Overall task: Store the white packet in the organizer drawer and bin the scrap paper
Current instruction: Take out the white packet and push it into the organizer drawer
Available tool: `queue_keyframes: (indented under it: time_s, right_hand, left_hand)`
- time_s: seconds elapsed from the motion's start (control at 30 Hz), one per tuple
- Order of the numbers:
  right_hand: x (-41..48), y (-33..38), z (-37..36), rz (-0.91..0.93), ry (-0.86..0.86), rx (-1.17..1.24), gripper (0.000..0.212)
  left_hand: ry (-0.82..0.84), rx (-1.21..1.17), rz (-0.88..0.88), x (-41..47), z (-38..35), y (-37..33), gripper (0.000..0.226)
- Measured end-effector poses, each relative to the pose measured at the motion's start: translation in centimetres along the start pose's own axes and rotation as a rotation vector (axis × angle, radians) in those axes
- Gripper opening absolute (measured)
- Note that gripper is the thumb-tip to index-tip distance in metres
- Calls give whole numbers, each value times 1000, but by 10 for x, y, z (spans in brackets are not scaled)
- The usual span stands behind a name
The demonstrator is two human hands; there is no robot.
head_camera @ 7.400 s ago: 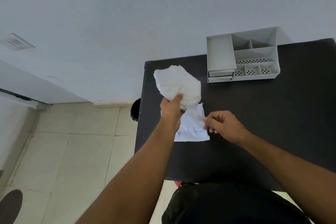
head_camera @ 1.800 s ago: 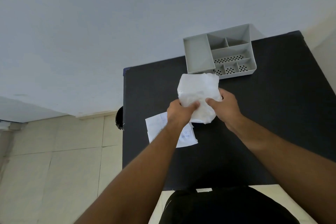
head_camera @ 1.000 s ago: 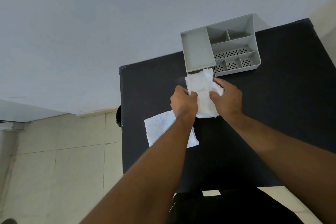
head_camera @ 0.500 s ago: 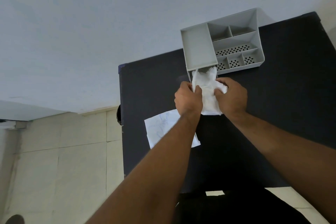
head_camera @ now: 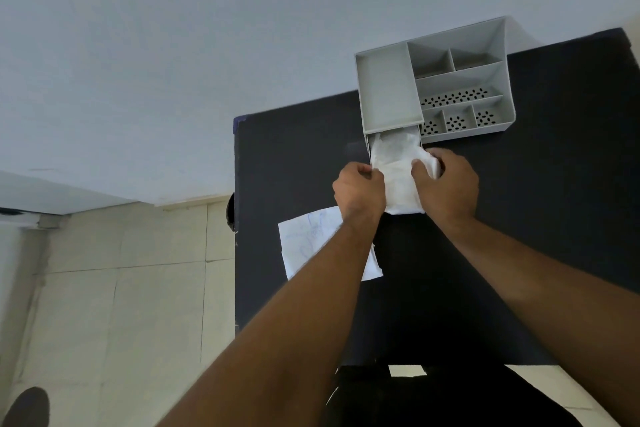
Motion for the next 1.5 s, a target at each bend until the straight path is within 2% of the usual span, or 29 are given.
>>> queue_keyframes:
  time_s: [0.13,0.3,0.47,0.53,0.73,1.03,1.23,1.33,1.5]
  right_hand:
    - [-17,-6,9,-10,-30,26,39]
    - [-25,-6,12,-80,-8,67,45]
    - [-28,-8,9,-145,89,185,56]
    - [-28,-11,10,-155,118,204,60]
    - [-24,-17,10,-130,203,132,68]
    - [-2,-2,0,-27,129,-62,31]
    - [-5,10,-1,62,137,-152,25]
    - [-11,15,4,149,148,-224,28]
    - [-16,15,0,245,251,-331,28]
  left_hand:
    - [-14,-35,-6,5,6,-4,13]
    - [1,-117,-98,-14,3,-4,32]
    - [64,-43,-247,-31,-8,9,75]
    - [71,0,-303,-34,-11,16,83]
    - [90,174,-375,-34,-16,25,77]
    - [-56,329,-248,-23,-14,5,67]
    - [-125,392,-270,-26,-11,0,60]
    - [-100,385,-334,-30,-14,2,52]
    - [59,379,-417,-31,-24,9,42]
Point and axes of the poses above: each hand's wrist, its own x-axis towards the middle knuckle, its own z-axis out of the back of the hand, y = z × x, the point moved 8 cm from there along x, towards the middle knuckle, and after that the axes turned 12 degrees about x, right-handed, at the moved point
